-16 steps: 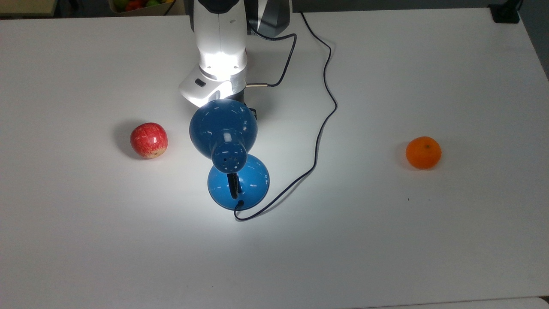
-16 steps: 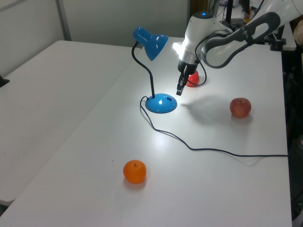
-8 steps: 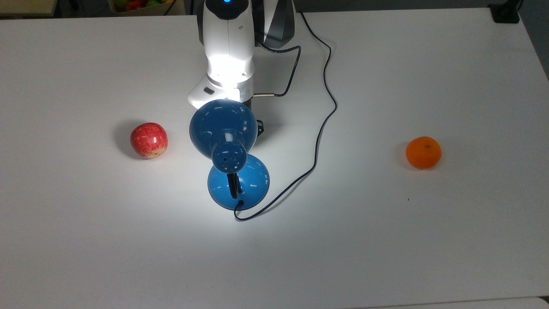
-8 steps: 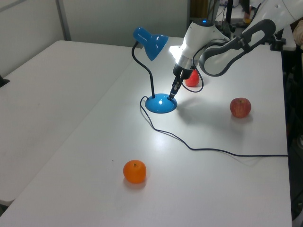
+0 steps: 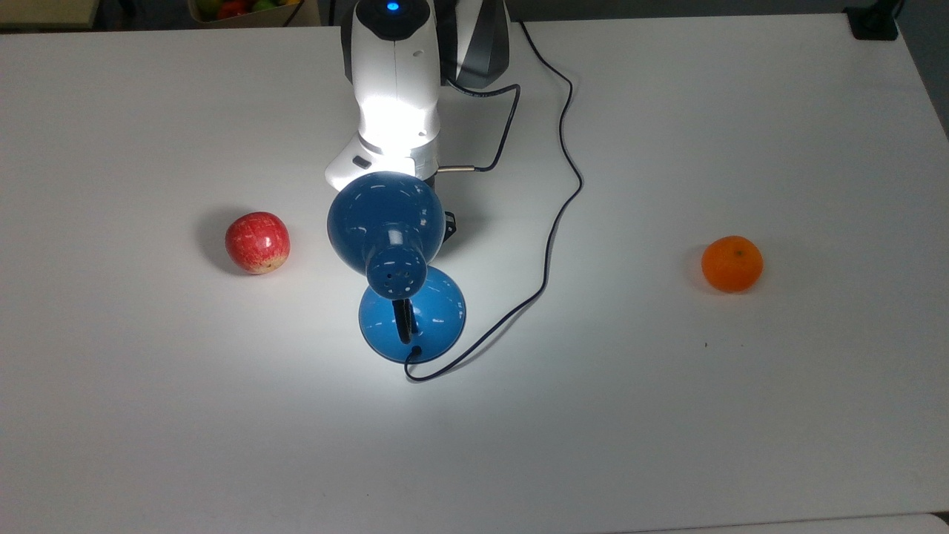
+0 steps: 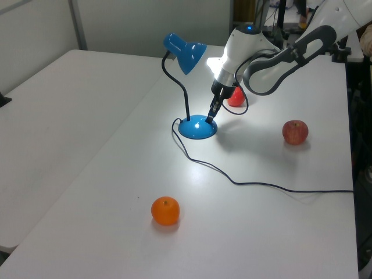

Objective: Turn off lamp

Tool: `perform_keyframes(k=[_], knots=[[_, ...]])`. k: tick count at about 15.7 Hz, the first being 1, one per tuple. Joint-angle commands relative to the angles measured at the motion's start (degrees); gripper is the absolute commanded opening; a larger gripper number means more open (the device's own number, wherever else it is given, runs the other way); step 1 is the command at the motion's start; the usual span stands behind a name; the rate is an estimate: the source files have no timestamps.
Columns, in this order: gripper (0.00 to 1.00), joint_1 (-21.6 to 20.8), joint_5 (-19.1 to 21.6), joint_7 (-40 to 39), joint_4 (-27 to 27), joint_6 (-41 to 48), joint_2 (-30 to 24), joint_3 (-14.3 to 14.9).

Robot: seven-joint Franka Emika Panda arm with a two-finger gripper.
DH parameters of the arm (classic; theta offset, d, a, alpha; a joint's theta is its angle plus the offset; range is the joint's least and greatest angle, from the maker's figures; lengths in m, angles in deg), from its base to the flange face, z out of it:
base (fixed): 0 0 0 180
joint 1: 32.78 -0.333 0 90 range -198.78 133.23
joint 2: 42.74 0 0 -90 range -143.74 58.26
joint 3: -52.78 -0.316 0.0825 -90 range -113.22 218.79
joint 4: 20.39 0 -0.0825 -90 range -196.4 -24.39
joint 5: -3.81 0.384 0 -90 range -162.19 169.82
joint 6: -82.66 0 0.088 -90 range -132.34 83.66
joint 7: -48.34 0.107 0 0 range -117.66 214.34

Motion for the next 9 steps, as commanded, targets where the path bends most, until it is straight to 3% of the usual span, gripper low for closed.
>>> perform_keyframes(k=[1,9], knots=[[0.00,-0.4,-0.2,1.2,0.0,-0.3,0.5,0.0],[0.00,-0.5,-0.2,5.0,-0.2,12.5,-1.2,0.0]])
